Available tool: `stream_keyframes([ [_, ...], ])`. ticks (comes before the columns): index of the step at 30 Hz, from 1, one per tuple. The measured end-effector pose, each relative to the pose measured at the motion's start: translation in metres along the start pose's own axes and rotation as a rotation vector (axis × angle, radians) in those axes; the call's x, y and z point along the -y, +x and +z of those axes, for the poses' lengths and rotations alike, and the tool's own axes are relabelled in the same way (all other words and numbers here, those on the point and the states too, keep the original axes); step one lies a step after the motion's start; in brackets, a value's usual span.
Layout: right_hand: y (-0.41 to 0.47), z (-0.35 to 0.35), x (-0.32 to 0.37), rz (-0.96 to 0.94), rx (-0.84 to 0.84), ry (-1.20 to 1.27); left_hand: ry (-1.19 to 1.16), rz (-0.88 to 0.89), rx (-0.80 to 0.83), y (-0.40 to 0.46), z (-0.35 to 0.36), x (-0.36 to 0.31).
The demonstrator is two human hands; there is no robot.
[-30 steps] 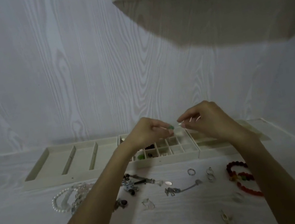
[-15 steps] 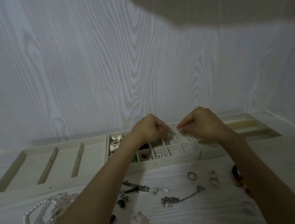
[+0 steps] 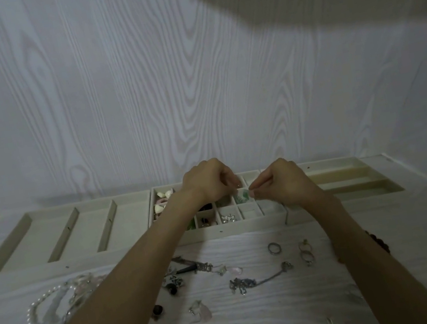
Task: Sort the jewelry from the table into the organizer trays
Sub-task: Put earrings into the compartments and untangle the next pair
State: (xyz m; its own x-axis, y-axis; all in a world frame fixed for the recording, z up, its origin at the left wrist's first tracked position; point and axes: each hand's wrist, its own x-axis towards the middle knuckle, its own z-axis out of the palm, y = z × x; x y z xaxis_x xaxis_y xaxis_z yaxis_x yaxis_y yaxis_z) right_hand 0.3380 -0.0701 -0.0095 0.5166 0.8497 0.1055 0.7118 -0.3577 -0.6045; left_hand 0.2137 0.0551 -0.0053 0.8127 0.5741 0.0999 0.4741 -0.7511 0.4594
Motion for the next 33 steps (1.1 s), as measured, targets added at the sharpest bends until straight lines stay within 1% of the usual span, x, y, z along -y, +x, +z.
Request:
stream_keyframes([
  [6,-0.001,0.01,0.001,-0.03,-0.038,-0.06,0.086,0.034,0.032,-0.004,-0.005,0.004],
  [10,-0.001,0.017,0.004,-0.039,-0.047,-0.132,0.11,0.054,0.019,-0.001,-0.001,0.001],
  [13,-0.001,0.015,0.003,-0.06,-0.007,-0.197,0.116,0.06,0.025,0.002,0.006,-0.001],
  [16,-0.001,0.011,0.005,-0.073,0.047,-0.318,0.144,0.059,0.023,0.006,0.01,-0.004],
  [18,-0.002,0.011,0.009,-0.082,0.023,-0.36,0.143,0.05,0.028,0.008,0.01,-0.004],
  [20,-0.003,0.011,0.012,-0.096,-0.037,-0.358,0.14,0.041,0.045,0.009,0.011,-0.003],
  [22,-0.004,0.007,0.011,-0.122,-0.046,-0.353,0.164,0.049,0.081,0.01,0.01,-0.005],
  [25,-0.004,-0.006,0.008,-0.157,0.048,-0.403,0.14,0.073,0.158,0.009,0.002,-0.003],
  [28,-0.005,-0.016,0.005,-0.182,0.151,-0.514,0.123,0.13,0.185,0.005,-0.009,0.004],
  [33,-0.009,-0.014,0.014,-0.22,0.239,-0.631,0.352,0.191,0.274,-0.003,-0.01,0.003],
])
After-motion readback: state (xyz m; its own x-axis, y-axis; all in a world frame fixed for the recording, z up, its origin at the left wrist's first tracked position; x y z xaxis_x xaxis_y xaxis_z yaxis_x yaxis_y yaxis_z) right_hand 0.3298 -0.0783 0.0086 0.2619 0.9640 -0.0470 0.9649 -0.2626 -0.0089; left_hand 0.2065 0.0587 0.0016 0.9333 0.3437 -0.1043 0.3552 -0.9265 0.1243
